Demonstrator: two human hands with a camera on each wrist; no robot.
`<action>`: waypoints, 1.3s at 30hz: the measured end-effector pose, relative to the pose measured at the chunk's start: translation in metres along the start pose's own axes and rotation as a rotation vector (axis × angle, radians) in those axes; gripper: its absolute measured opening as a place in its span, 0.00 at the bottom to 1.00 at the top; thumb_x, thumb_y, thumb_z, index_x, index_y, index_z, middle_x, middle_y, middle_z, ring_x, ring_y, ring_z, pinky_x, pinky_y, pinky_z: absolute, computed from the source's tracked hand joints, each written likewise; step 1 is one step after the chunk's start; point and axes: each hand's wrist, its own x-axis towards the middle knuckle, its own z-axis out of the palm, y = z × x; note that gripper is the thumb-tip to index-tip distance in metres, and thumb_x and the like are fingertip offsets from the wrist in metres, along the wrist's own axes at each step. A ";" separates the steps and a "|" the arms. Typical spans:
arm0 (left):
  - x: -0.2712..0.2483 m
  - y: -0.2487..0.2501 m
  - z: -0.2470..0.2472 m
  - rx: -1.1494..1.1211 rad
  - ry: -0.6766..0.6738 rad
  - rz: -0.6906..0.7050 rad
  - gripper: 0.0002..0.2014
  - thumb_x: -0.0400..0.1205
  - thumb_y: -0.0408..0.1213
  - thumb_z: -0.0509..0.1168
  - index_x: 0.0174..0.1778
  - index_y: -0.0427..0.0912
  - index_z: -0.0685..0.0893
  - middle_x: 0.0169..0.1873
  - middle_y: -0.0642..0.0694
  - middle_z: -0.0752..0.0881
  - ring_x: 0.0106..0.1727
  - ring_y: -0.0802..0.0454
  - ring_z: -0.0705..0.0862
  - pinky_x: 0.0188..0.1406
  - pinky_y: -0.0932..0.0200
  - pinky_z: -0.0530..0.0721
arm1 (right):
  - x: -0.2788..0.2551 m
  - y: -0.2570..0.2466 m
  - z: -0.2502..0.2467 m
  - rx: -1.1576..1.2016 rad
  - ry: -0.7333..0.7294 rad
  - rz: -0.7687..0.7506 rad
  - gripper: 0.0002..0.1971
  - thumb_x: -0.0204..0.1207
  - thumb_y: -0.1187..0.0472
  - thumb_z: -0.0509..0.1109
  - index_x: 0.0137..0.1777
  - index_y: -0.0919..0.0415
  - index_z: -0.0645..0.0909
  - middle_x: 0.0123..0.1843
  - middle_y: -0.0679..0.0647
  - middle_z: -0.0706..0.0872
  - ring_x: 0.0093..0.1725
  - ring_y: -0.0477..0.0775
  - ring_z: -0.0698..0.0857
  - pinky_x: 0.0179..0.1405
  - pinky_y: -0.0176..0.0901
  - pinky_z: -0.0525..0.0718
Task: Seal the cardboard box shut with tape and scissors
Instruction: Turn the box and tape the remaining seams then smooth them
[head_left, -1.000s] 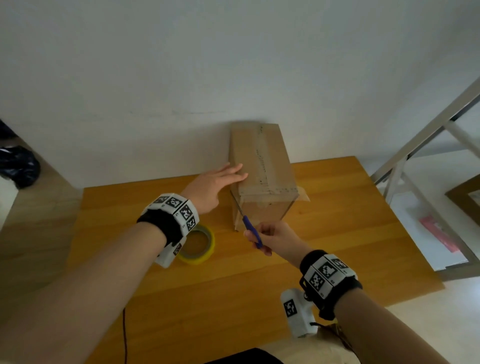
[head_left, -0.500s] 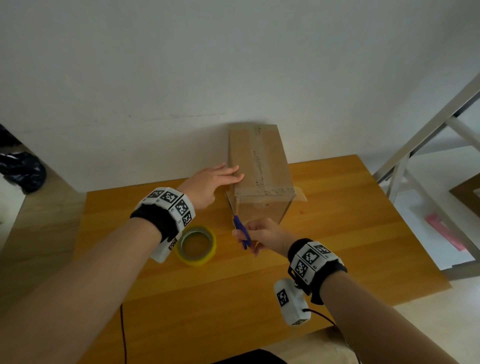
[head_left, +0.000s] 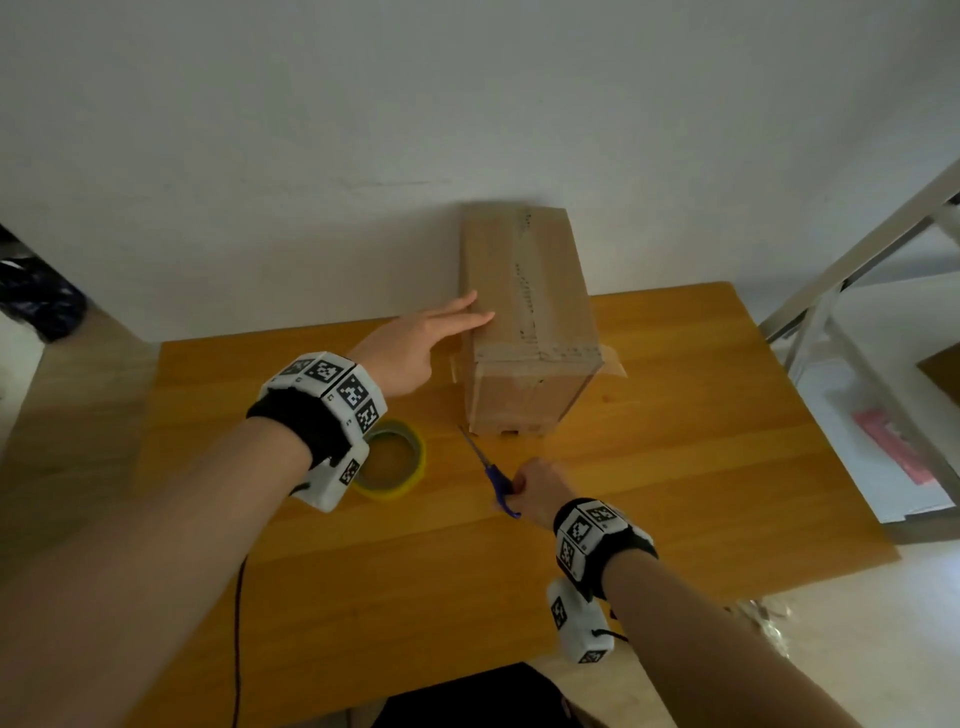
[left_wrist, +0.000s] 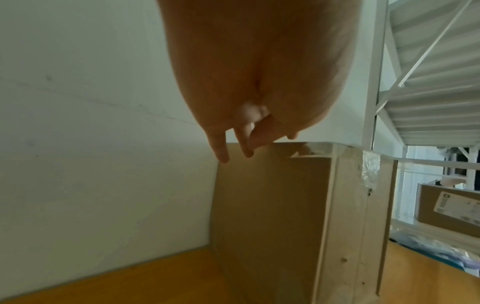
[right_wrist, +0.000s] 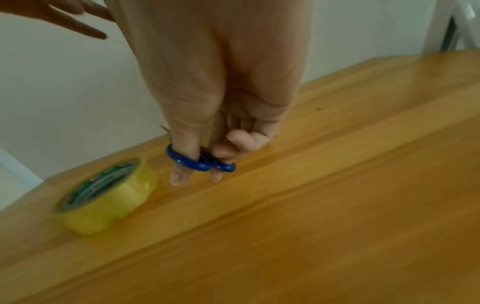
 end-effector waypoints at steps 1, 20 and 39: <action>0.000 0.000 0.004 -0.016 0.037 0.002 0.44 0.75 0.15 0.54 0.77 0.66 0.58 0.80 0.66 0.51 0.74 0.56 0.71 0.33 0.66 0.84 | 0.003 0.005 0.004 0.000 0.006 0.032 0.18 0.75 0.57 0.73 0.26 0.60 0.74 0.27 0.53 0.77 0.25 0.48 0.74 0.24 0.38 0.73; -0.016 -0.012 0.025 -0.153 0.102 -0.099 0.13 0.81 0.28 0.59 0.58 0.43 0.82 0.50 0.52 0.86 0.48 0.45 0.87 0.49 0.48 0.87 | 0.016 0.011 0.028 -0.209 0.062 0.036 0.10 0.78 0.58 0.70 0.57 0.60 0.82 0.62 0.56 0.81 0.56 0.56 0.80 0.44 0.45 0.83; -0.042 0.007 0.040 -0.166 0.367 -0.195 0.16 0.83 0.31 0.58 0.67 0.45 0.75 0.58 0.46 0.84 0.49 0.45 0.86 0.46 0.44 0.87 | -0.034 0.027 -0.014 0.195 0.612 -0.143 0.11 0.82 0.64 0.59 0.63 0.63 0.75 0.61 0.57 0.80 0.52 0.59 0.83 0.43 0.50 0.82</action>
